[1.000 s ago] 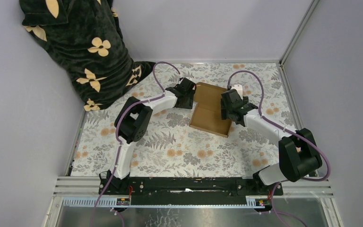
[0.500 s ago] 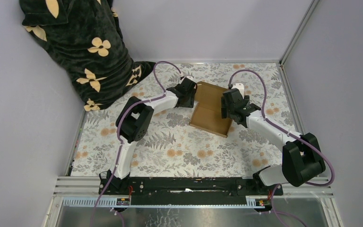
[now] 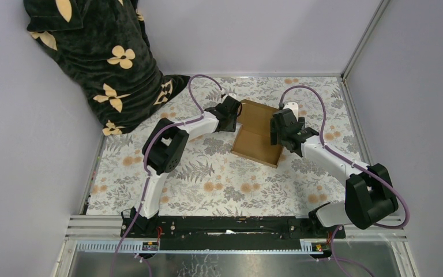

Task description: Fold the paper box

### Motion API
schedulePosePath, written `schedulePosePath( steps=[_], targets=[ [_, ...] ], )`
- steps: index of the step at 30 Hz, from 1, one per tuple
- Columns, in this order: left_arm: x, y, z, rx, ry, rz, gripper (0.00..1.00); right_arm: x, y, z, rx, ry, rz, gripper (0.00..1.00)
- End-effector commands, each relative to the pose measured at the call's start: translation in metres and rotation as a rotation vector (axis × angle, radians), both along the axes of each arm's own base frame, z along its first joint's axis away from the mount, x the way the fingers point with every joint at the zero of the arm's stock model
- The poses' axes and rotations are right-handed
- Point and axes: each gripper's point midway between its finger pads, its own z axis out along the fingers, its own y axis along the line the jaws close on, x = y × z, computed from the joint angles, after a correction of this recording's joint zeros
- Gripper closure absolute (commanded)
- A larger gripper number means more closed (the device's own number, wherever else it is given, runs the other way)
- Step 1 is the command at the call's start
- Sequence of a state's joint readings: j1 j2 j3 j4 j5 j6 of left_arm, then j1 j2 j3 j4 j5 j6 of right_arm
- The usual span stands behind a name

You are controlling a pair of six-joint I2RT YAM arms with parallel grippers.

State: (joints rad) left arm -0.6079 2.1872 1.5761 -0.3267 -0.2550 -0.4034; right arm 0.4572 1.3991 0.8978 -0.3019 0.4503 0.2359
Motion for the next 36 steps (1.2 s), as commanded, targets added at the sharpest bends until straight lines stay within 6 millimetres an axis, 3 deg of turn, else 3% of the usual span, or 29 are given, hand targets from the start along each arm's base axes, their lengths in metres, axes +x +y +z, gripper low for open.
schedulePosePath(
  steps=[1, 22, 30, 36],
  targets=[
    [0.000, -0.008, -0.017, 0.007, 0.005, -0.015, 0.46, 0.002, 0.004, 0.013, 0.040, -0.045, -0.001, 0.19],
    [0.000, -0.010, -0.026, 0.016, 0.015, -0.013, 0.44, 0.002, 0.008, 0.015, 0.056, -0.047, 0.018, 0.19],
    [0.000, -0.011, -0.030, 0.017, 0.022, -0.011, 0.48, 0.003, 0.009, 0.016, 0.060, -0.049, 0.027, 0.20],
    [-0.002, -0.010, -0.030, 0.020, 0.023, -0.012, 0.58, 0.003, 0.009, 0.016, 0.060, -0.050, 0.028, 0.20]
  ],
)
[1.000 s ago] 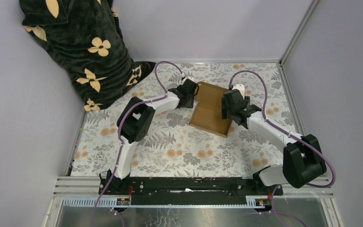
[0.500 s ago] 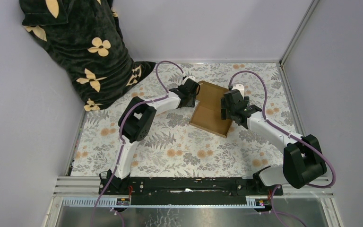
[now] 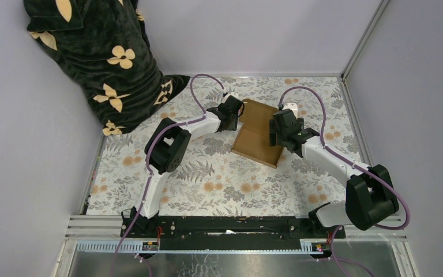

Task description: Fold the paper box

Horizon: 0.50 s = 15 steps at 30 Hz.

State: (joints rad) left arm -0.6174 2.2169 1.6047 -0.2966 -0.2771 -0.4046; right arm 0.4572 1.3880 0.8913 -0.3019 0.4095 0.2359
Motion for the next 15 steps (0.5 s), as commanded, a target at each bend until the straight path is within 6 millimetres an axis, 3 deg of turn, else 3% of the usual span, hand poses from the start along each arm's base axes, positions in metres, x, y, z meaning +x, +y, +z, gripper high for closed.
schedulePosePath(
  steps=[1, 7, 15],
  targets=[
    [-0.012, -0.001, -0.029, 0.025, 0.056, -0.015, 0.60, 0.006, 0.003, 0.018, 0.032, -0.061, 0.002, 0.19],
    [-0.014, 0.004, -0.025, 0.035, 0.050, -0.007, 0.68, 0.005, 0.004, 0.019, 0.037, -0.062, 0.005, 0.19],
    [-0.025, 0.017, -0.019, 0.062, 0.045, 0.009, 0.69, 0.002, 0.003, 0.018, 0.046, -0.062, 0.001, 0.20]
  ],
)
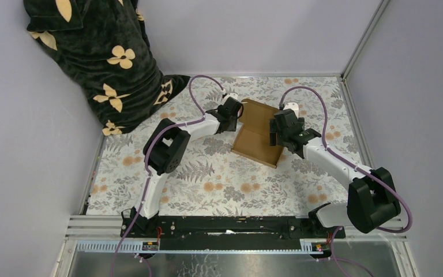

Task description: Fold the paper box

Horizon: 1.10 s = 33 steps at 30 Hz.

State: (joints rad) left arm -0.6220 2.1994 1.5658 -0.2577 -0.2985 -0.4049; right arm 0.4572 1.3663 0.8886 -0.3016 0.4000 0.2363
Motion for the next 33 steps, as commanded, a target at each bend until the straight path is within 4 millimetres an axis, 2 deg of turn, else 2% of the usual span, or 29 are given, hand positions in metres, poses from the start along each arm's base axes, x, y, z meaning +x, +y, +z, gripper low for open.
schedulePosePath(
  steps=[1, 11, 16, 25, 33],
  targets=[
    [-0.026, 0.016, -0.020, 0.061, 0.068, 0.002, 0.69, 0.002, 0.002, 0.013, 0.032, -0.047, -0.004, 0.19],
    [-0.050, 0.031, -0.028, 0.055, 0.097, 0.018, 0.69, 0.001, 0.003, 0.017, 0.045, -0.055, -0.003, 0.19],
    [-0.057, 0.035, -0.025, 0.051, 0.097, 0.024, 0.69, 0.000, 0.003, 0.017, 0.051, -0.055, -0.004, 0.20],
    [-0.075, 0.034, -0.024, 0.052, 0.101, 0.018, 0.69, -0.001, 0.005, 0.020, 0.066, -0.058, -0.001, 0.19],
    [-0.082, 0.030, -0.018, 0.051, 0.091, 0.010, 0.70, -0.002, 0.005, 0.023, 0.075, -0.064, -0.002, 0.19]
  ],
)
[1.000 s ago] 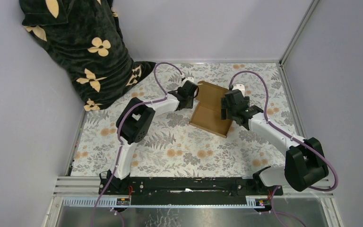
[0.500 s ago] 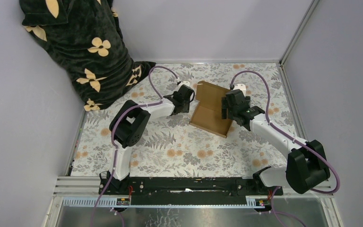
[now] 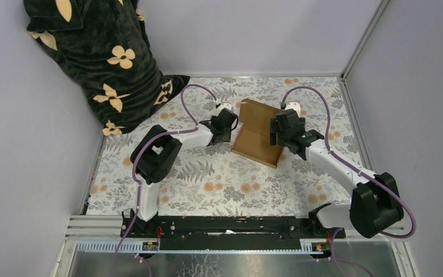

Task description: Fold the paper box

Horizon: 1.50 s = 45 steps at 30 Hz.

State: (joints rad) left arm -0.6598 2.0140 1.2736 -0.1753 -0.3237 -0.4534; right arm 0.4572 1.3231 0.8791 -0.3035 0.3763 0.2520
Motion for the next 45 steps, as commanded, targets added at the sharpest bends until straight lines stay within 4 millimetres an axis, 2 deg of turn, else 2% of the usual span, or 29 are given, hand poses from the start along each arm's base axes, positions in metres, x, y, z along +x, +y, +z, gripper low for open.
schedulePosePath(
  steps=[1, 23, 45],
  targets=[
    [-0.027, 0.008, -0.015, 0.050, 0.077, -0.005, 0.70, 0.001, 0.002, 0.015, 0.035, -0.044, -0.006, 0.19],
    [-0.024, 0.006, 0.013, 0.046, 0.029, -0.002, 0.70, 0.001, 0.002, 0.018, 0.039, -0.050, -0.007, 0.19],
    [-0.020, 0.002, 0.032, 0.027, -0.004, -0.005, 0.70, 0.004, 0.004, 0.025, 0.043, -0.060, -0.001, 0.19]
  ],
)
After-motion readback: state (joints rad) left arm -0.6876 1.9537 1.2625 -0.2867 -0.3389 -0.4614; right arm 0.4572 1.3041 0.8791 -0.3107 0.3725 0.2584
